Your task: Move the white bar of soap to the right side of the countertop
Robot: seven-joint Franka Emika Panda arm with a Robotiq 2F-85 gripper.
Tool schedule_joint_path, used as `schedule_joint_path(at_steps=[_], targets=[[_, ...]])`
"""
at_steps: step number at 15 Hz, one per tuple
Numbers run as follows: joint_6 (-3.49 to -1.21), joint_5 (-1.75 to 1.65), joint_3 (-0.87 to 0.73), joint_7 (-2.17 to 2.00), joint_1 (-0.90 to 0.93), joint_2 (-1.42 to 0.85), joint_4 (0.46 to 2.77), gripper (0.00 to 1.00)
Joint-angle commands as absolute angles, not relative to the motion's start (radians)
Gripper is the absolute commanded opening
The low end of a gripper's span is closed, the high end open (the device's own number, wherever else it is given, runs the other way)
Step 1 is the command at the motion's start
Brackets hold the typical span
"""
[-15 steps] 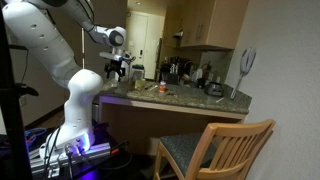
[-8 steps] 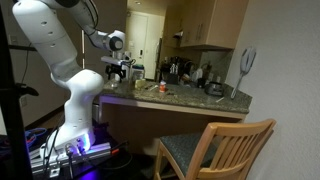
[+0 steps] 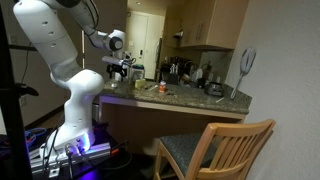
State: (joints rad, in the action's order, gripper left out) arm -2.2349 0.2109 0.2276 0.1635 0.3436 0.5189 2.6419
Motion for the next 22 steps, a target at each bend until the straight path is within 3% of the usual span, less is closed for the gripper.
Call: schedule_joint_path(at_steps=[1,7,12,16,22], targets=[[-2.351,0.179,0.217,0.213,0.359,0.517,2.665,1.0],[-2.337,0.273,0.13,0.392,0.459,0.502,2.66,1.0],[-2.336,0.25,0.145,0.355,0.448,0.514,2.655,1.0],[-2.158,0.26,0.102,0.5,0.482,0.509,2.623,1.0],[-2.255,0.134,0.132,0.587,0.452,0.514,2.635,1.0]])
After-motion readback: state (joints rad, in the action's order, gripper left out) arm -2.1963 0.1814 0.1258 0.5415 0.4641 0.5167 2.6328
